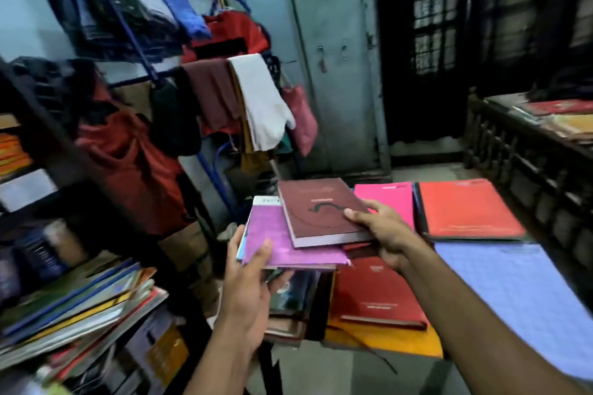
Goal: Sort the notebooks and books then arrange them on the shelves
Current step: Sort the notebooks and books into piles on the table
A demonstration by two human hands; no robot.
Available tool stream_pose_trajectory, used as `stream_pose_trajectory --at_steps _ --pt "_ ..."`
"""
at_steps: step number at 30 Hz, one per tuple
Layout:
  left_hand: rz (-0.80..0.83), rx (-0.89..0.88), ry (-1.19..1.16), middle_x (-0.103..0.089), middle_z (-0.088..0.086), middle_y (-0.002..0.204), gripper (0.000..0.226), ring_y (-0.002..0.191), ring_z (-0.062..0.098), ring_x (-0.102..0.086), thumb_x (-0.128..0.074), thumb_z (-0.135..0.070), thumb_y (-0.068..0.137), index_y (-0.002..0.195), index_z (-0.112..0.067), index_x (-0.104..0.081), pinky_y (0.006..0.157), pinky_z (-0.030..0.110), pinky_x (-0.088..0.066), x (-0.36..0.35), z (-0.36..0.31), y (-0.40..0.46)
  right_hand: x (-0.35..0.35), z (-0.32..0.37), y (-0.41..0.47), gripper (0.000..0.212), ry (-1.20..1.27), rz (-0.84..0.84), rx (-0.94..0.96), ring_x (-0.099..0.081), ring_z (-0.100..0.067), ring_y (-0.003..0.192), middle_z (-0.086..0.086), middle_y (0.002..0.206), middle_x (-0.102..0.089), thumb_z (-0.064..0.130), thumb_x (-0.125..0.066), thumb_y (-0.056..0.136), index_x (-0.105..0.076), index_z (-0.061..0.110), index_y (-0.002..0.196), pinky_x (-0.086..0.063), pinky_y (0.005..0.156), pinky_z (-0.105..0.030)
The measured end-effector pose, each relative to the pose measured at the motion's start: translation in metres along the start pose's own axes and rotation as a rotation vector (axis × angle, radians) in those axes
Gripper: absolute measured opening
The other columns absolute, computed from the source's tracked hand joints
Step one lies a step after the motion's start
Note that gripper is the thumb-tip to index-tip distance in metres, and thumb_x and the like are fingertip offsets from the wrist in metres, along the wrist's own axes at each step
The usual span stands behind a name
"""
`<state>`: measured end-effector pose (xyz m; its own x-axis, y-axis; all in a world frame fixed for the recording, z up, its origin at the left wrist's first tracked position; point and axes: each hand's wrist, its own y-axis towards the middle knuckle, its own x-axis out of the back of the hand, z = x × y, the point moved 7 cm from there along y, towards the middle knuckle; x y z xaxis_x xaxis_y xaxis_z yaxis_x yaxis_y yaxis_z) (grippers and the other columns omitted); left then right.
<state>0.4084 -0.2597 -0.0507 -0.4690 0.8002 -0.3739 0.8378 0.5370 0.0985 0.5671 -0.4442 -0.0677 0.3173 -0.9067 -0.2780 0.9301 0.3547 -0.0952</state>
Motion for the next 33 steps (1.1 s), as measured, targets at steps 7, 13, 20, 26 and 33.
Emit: stream_pose_trajectory --at_steps 7,13,20,26,33 --pt "-0.073 0.040 0.017 -0.067 0.009 0.114 0.043 0.085 0.017 -0.068 -0.058 -0.008 0.096 0.136 -0.023 -0.052 0.056 0.032 -0.059 -0.007 0.030 0.072 0.110 0.001 0.067 0.041 0.065 -0.332 0.114 -0.067 -0.023 0.071 -0.017 0.108 -0.071 0.002 -0.066 0.092 -0.056 0.015 0.130 -0.060 0.049 -0.041" --pt "-0.093 -0.025 0.163 -0.065 0.013 0.117 0.040 0.087 0.022 -0.067 -0.058 -0.007 0.098 0.136 -0.019 -0.051 0.053 0.031 -0.058 -0.031 0.035 0.151 0.136 -0.031 0.118 0.067 -0.227 -0.389 0.154 -0.065 -0.028 0.112 -0.013 0.138 -0.059 0.006 -0.071 0.090 -0.040 0.010 0.149 -0.053 0.098 -0.044" --pt "-0.119 0.059 0.333 -0.068 0.009 0.116 0.040 0.095 0.025 -0.070 -0.060 -0.005 0.097 0.134 -0.021 -0.055 0.065 0.042 -0.062 -0.039 0.089 0.230 0.139 -0.046 0.132 0.089 -0.391 -0.371 0.179 -0.058 -0.019 0.122 -0.006 0.142 -0.055 0.012 -0.078 0.084 -0.027 0.007 0.157 -0.043 0.109 -0.034" --pt "-0.297 0.065 0.897 -0.072 0.016 0.112 0.025 0.087 0.025 -0.062 -0.066 0.000 0.083 0.100 -0.018 -0.068 0.082 0.039 -0.055 -0.016 0.119 0.272 0.140 -0.042 0.139 0.067 -0.720 -0.358 0.241 -0.023 -0.023 0.152 -0.015 0.165 -0.020 0.009 -0.064 0.095 -0.035 0.009 0.155 -0.017 0.120 -0.025" --pt "0.317 -0.024 1.462 -0.057 -0.002 0.137 0.069 0.126 0.024 -0.052 -0.068 -0.056 0.086 0.147 -0.041 -0.040 0.114 0.055 -0.032 -0.077 0.160 0.264 0.128 -0.050 0.151 0.049 -0.915 -0.211 0.283 0.001 -0.026 0.155 -0.014 0.167 -0.010 0.007 -0.046 0.103 -0.046 0.021 0.150 -0.006 0.122 -0.031"
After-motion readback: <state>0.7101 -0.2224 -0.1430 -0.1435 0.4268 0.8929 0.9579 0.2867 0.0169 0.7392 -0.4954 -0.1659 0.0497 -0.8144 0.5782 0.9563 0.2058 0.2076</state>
